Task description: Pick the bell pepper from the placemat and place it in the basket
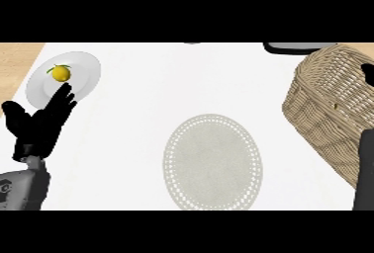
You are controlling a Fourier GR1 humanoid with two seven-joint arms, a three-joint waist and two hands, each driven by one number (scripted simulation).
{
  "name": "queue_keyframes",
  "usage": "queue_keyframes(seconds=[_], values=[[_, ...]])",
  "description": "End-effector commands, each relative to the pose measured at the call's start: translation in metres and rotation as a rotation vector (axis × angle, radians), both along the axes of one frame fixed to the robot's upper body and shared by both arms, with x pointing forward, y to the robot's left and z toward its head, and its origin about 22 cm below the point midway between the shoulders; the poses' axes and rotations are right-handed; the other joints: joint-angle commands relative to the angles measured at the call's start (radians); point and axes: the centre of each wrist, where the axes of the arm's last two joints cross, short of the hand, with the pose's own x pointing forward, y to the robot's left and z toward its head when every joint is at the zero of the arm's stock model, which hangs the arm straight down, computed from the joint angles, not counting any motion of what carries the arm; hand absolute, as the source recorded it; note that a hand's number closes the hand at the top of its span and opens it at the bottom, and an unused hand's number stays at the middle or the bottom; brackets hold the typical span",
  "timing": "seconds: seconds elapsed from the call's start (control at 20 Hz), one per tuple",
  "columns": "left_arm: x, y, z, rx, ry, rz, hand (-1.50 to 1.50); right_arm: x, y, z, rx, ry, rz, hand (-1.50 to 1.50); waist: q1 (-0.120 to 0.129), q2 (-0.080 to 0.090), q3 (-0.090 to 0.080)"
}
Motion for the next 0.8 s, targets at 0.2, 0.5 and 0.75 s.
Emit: queue_keyframes(seconds=[0.2,0.5,0.75], values=[[-0.017,0.003,-0.011,0.000,0.008,0.011,0.00,-0.102,-0.027,0.021,0.099,-0.259,-0.075,-1.50,-0.025,-0.010,0.000],[-0.017,0.000,-0.015,0.002,0.003,0.039,0.00,-0.188,-0.030,0.008,0.174,-0.150,0.022,-1.50,-0.029,-0.008,0.001],[-0.016,0.017,-0.008,-0.003,0.004,0.033,0.00,-0.247,-0.025,0.005,0.188,-0.101,0.073,-1.50,-0.037,-0.009,0.001]])
